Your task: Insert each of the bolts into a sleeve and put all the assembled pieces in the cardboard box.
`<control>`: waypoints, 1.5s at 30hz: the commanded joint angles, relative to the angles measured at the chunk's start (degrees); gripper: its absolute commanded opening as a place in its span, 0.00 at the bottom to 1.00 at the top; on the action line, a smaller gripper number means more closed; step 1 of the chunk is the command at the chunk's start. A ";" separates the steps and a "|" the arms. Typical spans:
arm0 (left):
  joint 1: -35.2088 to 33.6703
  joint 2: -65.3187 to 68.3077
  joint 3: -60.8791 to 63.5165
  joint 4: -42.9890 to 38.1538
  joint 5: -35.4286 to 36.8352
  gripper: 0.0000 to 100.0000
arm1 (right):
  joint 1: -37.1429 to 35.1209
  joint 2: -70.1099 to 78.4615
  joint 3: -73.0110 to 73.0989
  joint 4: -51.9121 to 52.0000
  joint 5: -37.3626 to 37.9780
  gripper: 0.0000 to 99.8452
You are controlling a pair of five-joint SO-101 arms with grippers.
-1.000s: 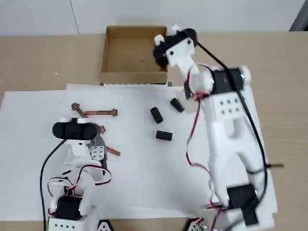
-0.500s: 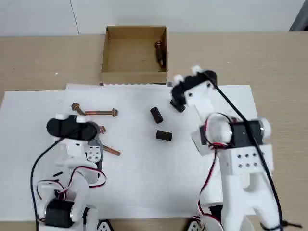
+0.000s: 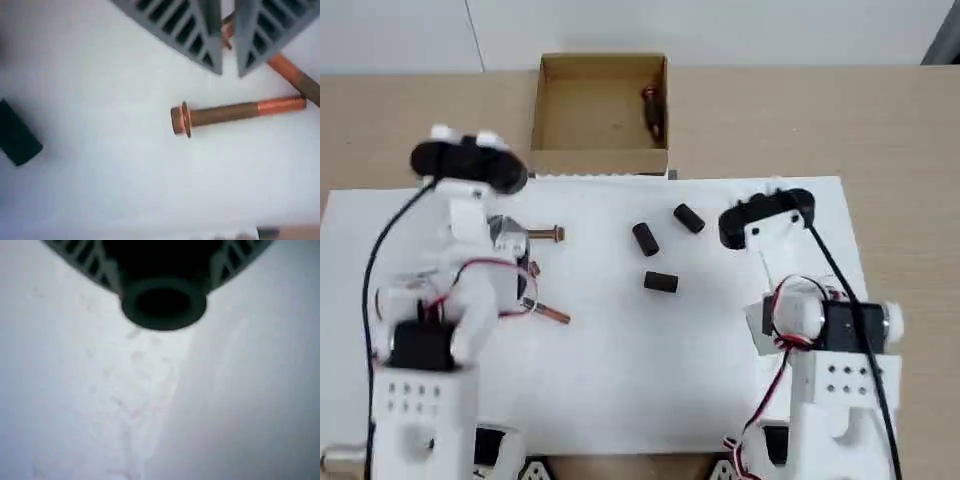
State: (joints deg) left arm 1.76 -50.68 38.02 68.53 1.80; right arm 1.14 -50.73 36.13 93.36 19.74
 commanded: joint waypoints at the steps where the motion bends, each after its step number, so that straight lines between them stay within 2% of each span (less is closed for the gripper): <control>1: 0.26 9.32 -7.87 3.96 -4.92 0.01 | 2.95 -2.51 0.44 -1.27 -0.26 0.00; 11: 0.26 30.86 -19.47 12.22 -26.90 0.01 | 4.88 -2.59 1.58 -4.18 -0.18 0.00; 17: 0.26 40.88 -24.66 12.31 -42.55 0.01 | 4.88 -2.59 1.76 -5.49 -0.18 0.00; 22: 0.26 47.38 -28.88 12.31 -49.93 0.01 | 4.88 -2.59 1.76 -5.76 -0.18 0.00; 29: 0.26 57.14 -35.56 12.48 -58.81 0.01 | 4.79 -2.51 1.76 -7.52 -0.26 0.00; 32: 0.26 60.31 -38.55 15.12 -61.19 0.01 | 4.79 -2.51 1.76 -7.52 -0.26 0.00; 37: -0.09 64.88 -43.12 17.76 -62.42 0.08 | 4.79 -2.51 1.76 -7.16 -0.26 0.00; 45: -0.26 71.47 -47.78 17.49 -63.65 0.08 | 4.79 -2.51 1.76 -7.16 -0.35 0.00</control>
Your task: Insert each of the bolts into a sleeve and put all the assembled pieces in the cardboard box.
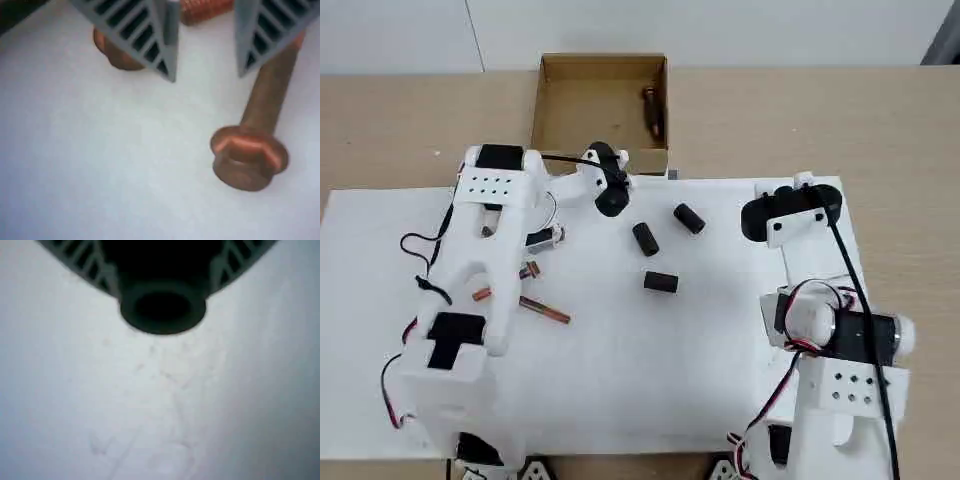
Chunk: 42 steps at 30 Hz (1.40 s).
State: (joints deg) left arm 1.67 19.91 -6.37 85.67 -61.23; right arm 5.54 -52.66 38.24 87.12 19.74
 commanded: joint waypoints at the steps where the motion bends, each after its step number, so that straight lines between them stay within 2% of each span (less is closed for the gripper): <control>1: -0.18 1.85 -4.26 0.09 -0.62 0.08 | 0.40 -0.57 -0.35 -0.92 -0.35 0.00; 12: -1.58 12.22 -16.48 0.62 -0.62 0.08 | 0.31 -0.57 -0.35 -0.92 -0.26 0.00; 28: -1.23 19.16 -16.66 -0.18 -0.62 0.08 | 0.22 -0.57 -0.35 -0.92 -0.26 0.00; 32: -1.23 20.66 -16.66 -1.85 -0.62 0.01 | 0.22 -0.57 -0.35 -0.92 -0.26 0.00; 38: -0.70 20.48 -16.66 -1.49 -0.35 0.01 | 0.13 -1.19 -0.70 -0.92 -0.35 0.00; 42: -0.09 17.05 -18.15 3.08 -0.26 0.01 | 0.13 -1.19 -1.76 -0.75 -0.44 0.00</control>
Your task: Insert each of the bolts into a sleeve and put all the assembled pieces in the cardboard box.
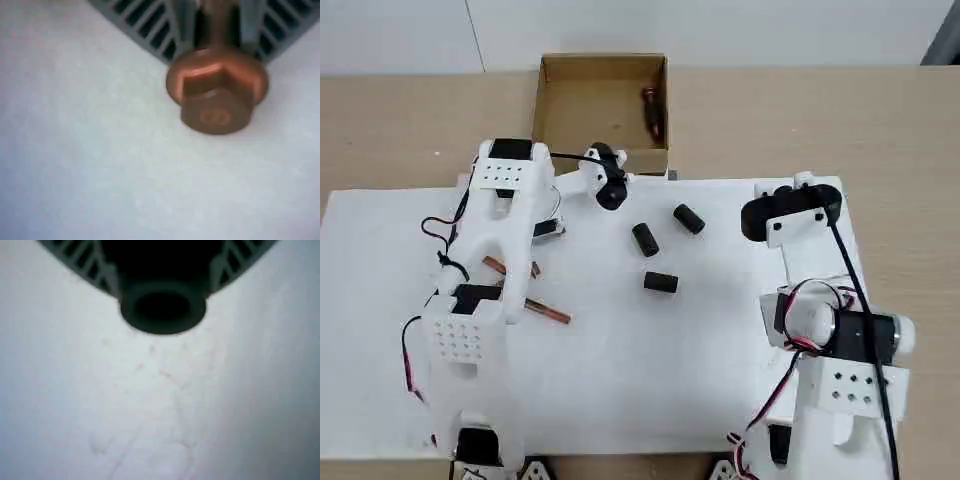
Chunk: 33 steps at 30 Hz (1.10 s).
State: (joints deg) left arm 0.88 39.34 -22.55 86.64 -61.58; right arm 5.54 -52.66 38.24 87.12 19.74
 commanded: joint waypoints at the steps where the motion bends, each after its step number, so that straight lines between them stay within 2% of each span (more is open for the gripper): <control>1: 0.97 -3.43 -2.77 3.69 0.09 0.01 | 0.13 -1.19 -2.64 -0.04 -0.35 0.00; 8: 5.01 -13.10 -8.57 11.96 7.12 0.01 | -4.53 -1.19 -9.05 4.53 -0.70 0.00; 12: 7.56 -18.11 -9.01 12.40 18.11 0.01 | -8.22 -1.27 -11.60 8.13 -0.70 0.00; 16: 9.49 -22.15 -9.01 12.57 28.40 0.01 | -8.84 -1.27 -12.84 9.27 -0.62 0.00; 20: 11.25 -28.66 -8.13 13.80 29.45 0.01 | -8.75 -4.97 -13.54 9.63 -0.53 0.00; 24: 12.66 -37.63 -3.30 13.71 31.74 0.00 | -8.84 -13.05 -11.08 7.60 -0.62 0.00; 29: 16.00 -48.53 4.70 13.71 43.96 0.00 | -8.92 -22.81 -3.96 3.21 -0.97 0.00; 33: 16.35 -55.30 10.68 10.20 52.84 0.00 | -9.19 -29.41 3.96 -4.62 -7.65 0.00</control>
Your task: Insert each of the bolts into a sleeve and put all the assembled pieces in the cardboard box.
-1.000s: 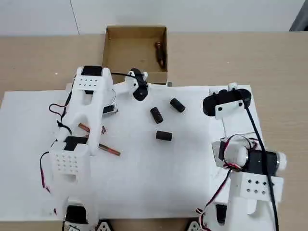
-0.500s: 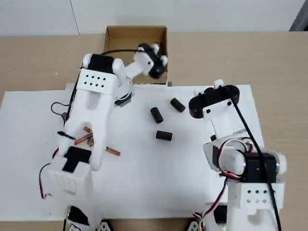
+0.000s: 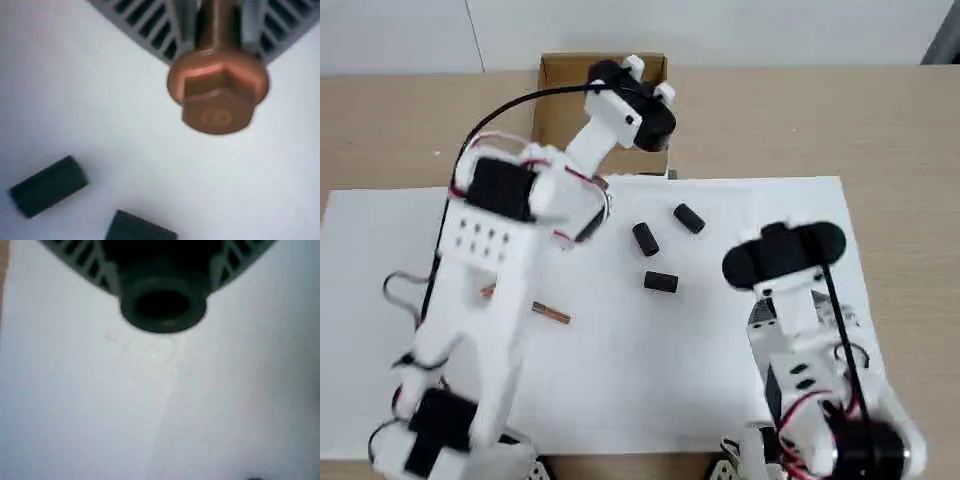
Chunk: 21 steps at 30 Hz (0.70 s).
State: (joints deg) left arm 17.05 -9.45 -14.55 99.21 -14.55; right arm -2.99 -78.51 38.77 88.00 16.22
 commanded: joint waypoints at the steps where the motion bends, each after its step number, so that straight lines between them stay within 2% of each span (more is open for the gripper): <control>1: -0.09 -8.18 4.44 -3.87 8.00 0.00 | -0.66 -4.79 5.45 -7.78 -5.45 0.00; 7: -0.18 -16.44 15.52 -11.52 19.43 0.00 | -1.01 -10.24 16.18 -18.24 -10.20 0.00; 14: 0.18 -24.70 29.85 -19.78 29.10 0.00 | -11.65 -12.88 24.62 -20.35 -12.13 0.00; 21: 1.67 -33.58 43.65 -26.46 40.00 0.01 | -17.98 -19.12 33.23 -30.29 -18.46 0.00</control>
State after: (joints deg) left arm 17.49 -38.29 25.98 75.82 21.49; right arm -18.90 -95.30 70.15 62.42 -0.48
